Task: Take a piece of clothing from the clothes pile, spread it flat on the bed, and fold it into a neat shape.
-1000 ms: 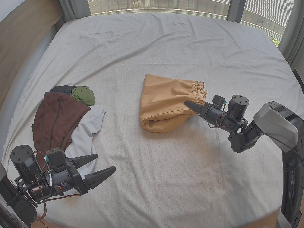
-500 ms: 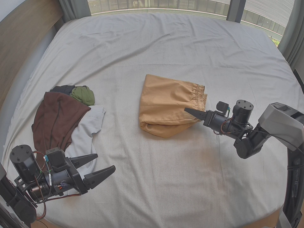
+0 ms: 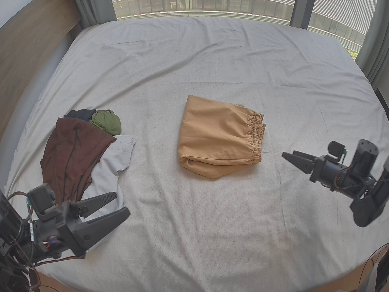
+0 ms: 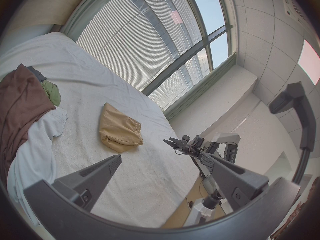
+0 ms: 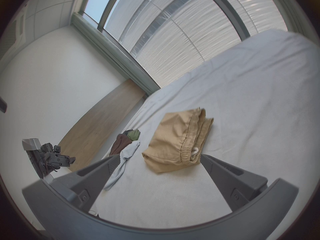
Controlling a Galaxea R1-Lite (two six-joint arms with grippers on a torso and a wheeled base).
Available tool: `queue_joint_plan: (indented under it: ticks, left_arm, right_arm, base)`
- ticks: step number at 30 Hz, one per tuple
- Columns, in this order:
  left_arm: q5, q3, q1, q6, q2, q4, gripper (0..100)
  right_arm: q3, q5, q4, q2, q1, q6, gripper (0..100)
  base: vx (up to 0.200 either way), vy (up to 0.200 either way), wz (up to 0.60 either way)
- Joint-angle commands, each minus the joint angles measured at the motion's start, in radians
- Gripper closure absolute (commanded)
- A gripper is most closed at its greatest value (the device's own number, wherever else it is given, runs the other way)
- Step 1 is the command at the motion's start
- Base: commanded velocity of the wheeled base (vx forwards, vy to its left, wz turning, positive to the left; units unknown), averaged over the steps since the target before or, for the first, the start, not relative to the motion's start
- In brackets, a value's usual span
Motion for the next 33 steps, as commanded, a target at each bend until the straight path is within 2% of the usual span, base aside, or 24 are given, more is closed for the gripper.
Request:
queue_joint_plan:
  ticks: [1,5,9,10,15,16,17,19,23,26,28,30,31,33]
  left_arm:
    - [0.008,0.015,-0.006,-0.047,-0.563,0.352,0]
    - [0.007,0.006,0.099,-0.001,-0.801,0.618,0]
    - [0.007,0.001,0.177,0.050,-1.066,0.915,0]
    - [0.007,-0.002,0.183,0.053,-1.096,0.944,0]
    - [-0.001,-0.058,0.197,0.083,-1.312,1.247,0]
    - [-0.001,-0.058,0.197,0.083,-1.312,1.247,0]
    - [0.008,-0.055,0.197,0.103,-1.310,1.262,0]
    - [0.004,-0.046,0.195,0.113,-1.310,1.257,0]
    - [-0.001,-0.038,0.197,0.142,-1.310,1.251,0]
    - [0.031,-0.009,0.198,0.258,-1.310,1.250,0]
    - [0.107,0.017,0.205,0.352,-1.309,1.268,0]
    - [0.163,0.017,0.217,0.378,-1.307,1.285,0]
    - [0.200,0.017,0.234,0.383,-1.307,1.309,0]
    - [0.249,0.017,0.267,0.395,-1.307,1.363,0]
  right_arm:
    - [0.356,0.003,-0.054,-0.641,-0.173,-0.085,0]
    - [0.426,0.002,0.056,-0.865,-0.187,-0.085,0]
    - [0.426,-0.003,0.418,-1.219,-0.181,-0.073,0]
    - [0.426,-0.003,0.458,-1.258,-0.181,-0.073,0]
    - [0.392,0.006,0.915,-1.677,-0.172,-0.067,0]
    - [0.392,0.006,0.915,-1.677,-0.172,-0.067,0]
    - [0.366,0.020,1.081,-1.813,-0.156,-0.031,0]
    - [0.349,0.034,1.182,-1.919,-0.118,0.018,0]
    - [0.376,0.029,1.179,-1.919,-0.113,0.036,0]
    - [0.426,0.017,1.168,-1.919,-0.115,-0.016,0]
    - [0.426,-0.047,1.248,-1.919,-0.115,-0.108,0]
    - [0.426,-0.135,1.299,-1.919,-0.115,-0.191,0]
    - [0.426,-0.232,1.345,-1.919,-0.115,-0.261,0]
    - [0.423,-0.515,1.435,-1.919,-0.115,-0.341,0]
  base:
    - [0.000,0.000,0.00]
    - [0.000,0.000,0.00]
    - [0.000,0.000,0.00]
    - [0.000,0.000,0.00]
    - [0.000,0.000,0.00]
    - [0.000,0.000,0.00]
    - [0.000,0.000,0.00]
    - [0.000,0.000,0.00]
    - [0.000,0.000,0.00]
    - [0.000,0.000,0.00]
    - [0.000,0.000,0.00]
    - [0.000,0.000,0.00]
    - [0.000,0.000,0.00]
    - [0.000,0.000,0.00]
